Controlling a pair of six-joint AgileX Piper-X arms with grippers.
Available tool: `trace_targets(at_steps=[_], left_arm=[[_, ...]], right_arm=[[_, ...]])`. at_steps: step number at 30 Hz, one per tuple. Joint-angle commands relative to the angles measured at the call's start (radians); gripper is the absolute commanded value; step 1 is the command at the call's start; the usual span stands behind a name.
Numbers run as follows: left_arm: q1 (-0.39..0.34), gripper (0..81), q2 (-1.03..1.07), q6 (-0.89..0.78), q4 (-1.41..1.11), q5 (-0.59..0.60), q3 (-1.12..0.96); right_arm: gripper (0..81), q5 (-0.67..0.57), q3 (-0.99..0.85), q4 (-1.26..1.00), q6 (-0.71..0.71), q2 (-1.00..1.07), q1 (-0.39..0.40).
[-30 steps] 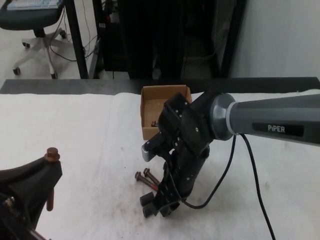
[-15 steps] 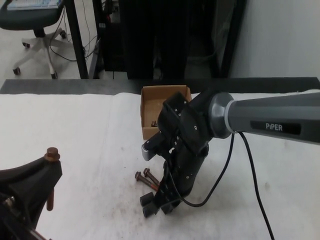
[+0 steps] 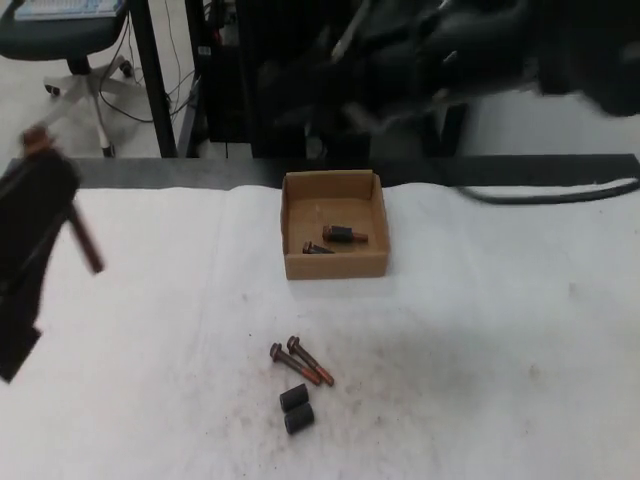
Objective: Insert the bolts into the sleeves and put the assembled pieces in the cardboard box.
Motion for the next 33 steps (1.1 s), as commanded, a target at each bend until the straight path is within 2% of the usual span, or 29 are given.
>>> trace_targets(at_steps=[1,5,8,12,17,22,28,33], left_arm=[[0.002,0.3,0.065,-0.047,-0.139,0.104,-0.004],[0.002,0.3,0.293,-0.209,-0.475,0.289,-0.014],[0.002,0.3,0.467,-0.297,-0.735,0.365,-0.048],[0.002,0.3,0.673,-0.353,-1.008,0.391,-0.109],[-0.006,0.3,0.84,-0.375,-1.098,0.5,-0.199],[-0.015,0.3,0.91,-0.22,-1.096,0.597,-0.25],[-0.015,0.3,0.918,-0.008,-1.096,0.596,-0.25],[-0.015,0.3,0.918,0.039,-1.096,0.596,-0.25]], right_arm=[[0.8,-0.107,0.066,-0.004,0.004,-0.108,-0.024],[0.8,-0.129,0.215,-0.008,-0.007,-0.219,-0.024],[0.8,-0.129,0.345,-0.064,0.006,-0.287,-0.022],[0.8,-0.129,0.516,-0.319,0.074,-0.354,-0.022],[0.8,-0.125,0.65,-0.673,0.128,-0.352,-0.018],[0.8,-0.118,0.666,-0.776,0.118,-0.302,0.007],[0.8,-0.09,0.666,-0.775,-0.033,-0.232,0.012],[0.8,-0.004,0.664,-0.808,-0.035,-0.205,0.012]])
